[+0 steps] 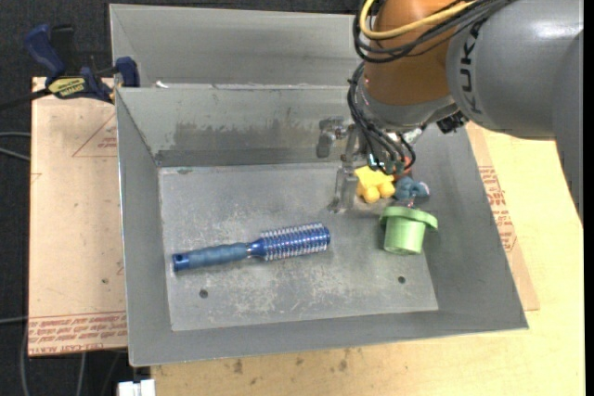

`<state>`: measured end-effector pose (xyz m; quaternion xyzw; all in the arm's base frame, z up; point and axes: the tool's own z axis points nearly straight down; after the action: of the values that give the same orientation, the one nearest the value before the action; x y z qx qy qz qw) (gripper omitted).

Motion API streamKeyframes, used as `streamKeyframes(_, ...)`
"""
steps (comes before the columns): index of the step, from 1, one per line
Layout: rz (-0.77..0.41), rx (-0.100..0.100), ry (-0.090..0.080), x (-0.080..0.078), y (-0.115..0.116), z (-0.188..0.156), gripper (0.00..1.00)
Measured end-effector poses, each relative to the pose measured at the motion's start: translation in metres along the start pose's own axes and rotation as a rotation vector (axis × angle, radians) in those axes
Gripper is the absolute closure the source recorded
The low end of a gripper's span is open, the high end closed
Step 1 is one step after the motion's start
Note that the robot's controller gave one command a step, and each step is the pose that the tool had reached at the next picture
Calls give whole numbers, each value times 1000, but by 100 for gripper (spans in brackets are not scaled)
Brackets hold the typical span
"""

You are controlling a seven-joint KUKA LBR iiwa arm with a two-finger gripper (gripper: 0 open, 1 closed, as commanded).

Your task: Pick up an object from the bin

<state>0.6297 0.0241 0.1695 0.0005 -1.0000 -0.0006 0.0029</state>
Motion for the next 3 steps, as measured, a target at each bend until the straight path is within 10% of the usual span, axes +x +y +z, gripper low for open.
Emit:
streamKeyframes(1,-147,0,2,72,7,104,0)
streamKeyframes(2,174,-1,-5,90,25,101,0)
streamKeyframes(3,174,0,-6,89,24,101,100)
